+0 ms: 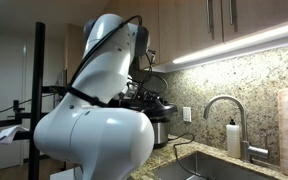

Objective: Pick up the cooker lid and put it on the cooker machine

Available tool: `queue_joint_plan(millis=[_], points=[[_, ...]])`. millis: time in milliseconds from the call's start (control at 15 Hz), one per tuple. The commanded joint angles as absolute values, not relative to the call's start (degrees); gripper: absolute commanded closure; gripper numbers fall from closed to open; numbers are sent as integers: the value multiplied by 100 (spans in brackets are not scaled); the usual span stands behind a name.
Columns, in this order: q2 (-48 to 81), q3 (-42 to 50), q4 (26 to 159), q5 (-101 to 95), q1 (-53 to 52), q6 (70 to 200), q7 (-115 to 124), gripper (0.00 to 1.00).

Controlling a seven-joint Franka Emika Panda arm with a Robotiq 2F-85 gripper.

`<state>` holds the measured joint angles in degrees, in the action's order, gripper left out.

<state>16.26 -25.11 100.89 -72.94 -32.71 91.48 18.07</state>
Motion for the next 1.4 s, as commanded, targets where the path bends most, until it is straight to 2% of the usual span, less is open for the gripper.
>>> queue_joint_plan(millis=[0, 400, 1333], points=[[1983, -2377, 9456, -7627, -3259, 9526, 1042, 99], [2738, -2211, 8548, -7566, -3347, 10449, -122, 99], [3069, -1949, 8182, -7277, -3909, 10548, -688, 99]])
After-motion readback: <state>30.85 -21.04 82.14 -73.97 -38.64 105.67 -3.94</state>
